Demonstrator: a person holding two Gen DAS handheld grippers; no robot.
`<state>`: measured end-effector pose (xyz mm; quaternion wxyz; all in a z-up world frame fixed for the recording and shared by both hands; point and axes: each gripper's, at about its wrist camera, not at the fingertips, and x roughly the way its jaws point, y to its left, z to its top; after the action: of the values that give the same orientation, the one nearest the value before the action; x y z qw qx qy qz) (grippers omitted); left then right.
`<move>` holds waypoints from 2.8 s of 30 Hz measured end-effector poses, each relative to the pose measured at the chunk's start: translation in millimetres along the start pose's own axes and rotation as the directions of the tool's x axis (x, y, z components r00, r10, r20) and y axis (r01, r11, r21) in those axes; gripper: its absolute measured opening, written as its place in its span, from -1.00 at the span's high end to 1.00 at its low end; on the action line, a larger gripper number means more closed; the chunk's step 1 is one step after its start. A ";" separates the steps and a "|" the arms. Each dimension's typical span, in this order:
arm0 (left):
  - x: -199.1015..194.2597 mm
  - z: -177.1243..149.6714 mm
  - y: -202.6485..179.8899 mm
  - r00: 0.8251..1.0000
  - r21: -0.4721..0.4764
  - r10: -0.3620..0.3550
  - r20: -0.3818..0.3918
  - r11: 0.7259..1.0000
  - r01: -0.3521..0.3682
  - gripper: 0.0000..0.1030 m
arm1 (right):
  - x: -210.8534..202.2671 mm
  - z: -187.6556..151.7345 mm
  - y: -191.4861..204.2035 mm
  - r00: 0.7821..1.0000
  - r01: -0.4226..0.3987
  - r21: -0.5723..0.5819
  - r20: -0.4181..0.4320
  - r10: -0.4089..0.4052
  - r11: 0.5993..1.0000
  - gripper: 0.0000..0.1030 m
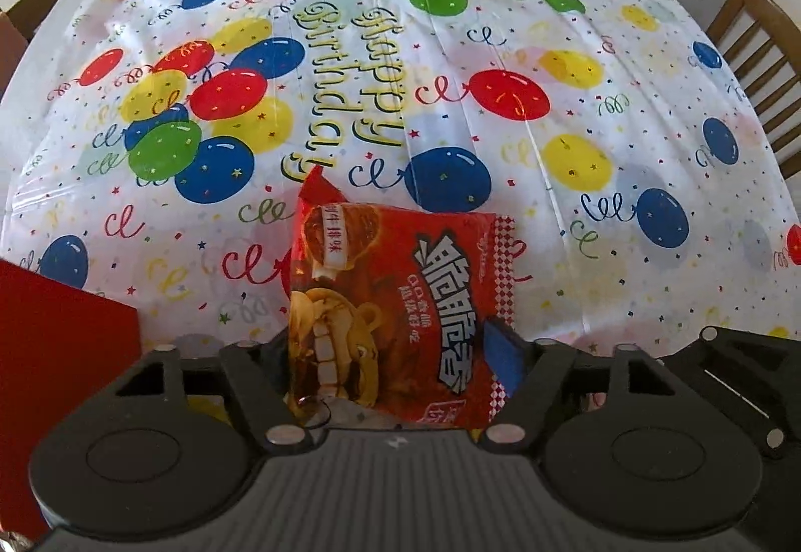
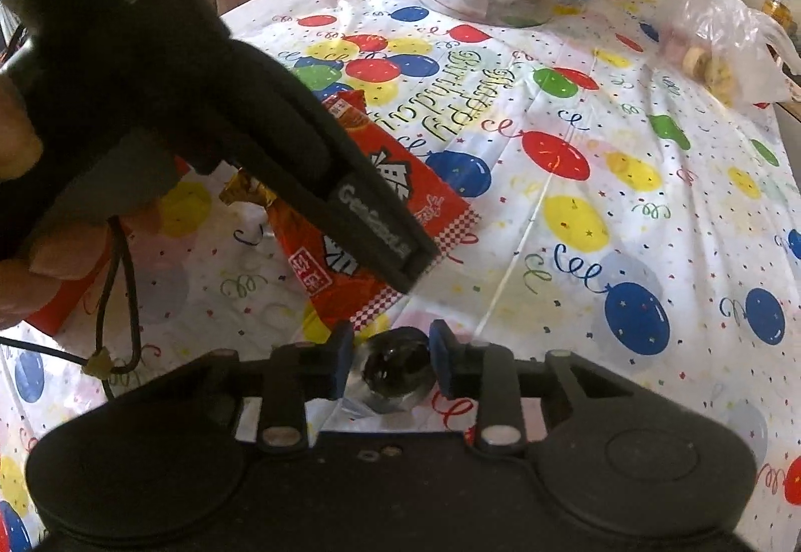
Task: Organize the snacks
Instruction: 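Grasp the red chip bag with the left tool, then carry the red chip bag with the left tool over the box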
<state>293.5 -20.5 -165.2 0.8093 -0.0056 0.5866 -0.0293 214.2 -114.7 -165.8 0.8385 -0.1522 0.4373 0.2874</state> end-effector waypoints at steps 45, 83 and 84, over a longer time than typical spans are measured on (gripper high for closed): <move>-186.4 -135.8 66.3 0.951 -0.145 -0.160 0.266 0.968 0.203 0.41 | -163.1 -12.7 90.5 0.980 0.013 0.030 0.200 -0.018 0.999 0.42; -196.8 -156.5 309.9 0.930 -0.407 0.055 0.364 0.907 0.106 0.41 | -49.5 91.7 268.1 0.994 0.040 -0.175 0.110 -0.021 0.984 0.42; -192.5 -155.6 312.1 0.930 -0.407 0.046 0.366 0.906 0.116 0.41 | -43.5 91.1 270.0 0.995 0.043 -0.176 0.100 -0.025 0.983 0.42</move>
<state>98.8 305.4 -44.5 0.8833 -0.1962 0.4173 0.0847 87.3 129.2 -79.1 0.8467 -0.2198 0.3656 0.3179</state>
